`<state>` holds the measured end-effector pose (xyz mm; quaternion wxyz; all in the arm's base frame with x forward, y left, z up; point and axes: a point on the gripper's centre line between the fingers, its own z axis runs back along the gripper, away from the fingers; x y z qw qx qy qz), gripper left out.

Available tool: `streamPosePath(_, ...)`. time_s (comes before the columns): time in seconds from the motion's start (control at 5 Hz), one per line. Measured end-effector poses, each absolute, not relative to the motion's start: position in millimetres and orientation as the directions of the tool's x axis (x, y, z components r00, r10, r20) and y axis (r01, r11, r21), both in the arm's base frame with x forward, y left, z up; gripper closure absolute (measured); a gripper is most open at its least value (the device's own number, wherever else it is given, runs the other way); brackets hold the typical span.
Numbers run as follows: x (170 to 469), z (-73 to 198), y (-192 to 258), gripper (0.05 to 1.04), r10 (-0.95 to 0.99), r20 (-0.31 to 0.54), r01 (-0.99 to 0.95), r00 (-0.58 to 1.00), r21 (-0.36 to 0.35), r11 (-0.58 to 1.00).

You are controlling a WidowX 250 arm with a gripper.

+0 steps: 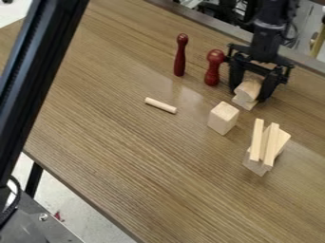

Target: Move the block to the table

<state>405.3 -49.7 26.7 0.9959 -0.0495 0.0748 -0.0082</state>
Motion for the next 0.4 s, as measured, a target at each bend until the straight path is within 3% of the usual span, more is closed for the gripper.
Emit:
streamPosePath(0.2,397.6,51.4,-46.7,0.085,-0.01,-0.092,-0.001,0.996,-0.123,0.992)
streamPosePath(0.4,381.5,100.9,-47.7,0.086,-0.013,0.009,0.015,1.0,-0.146,0.989)
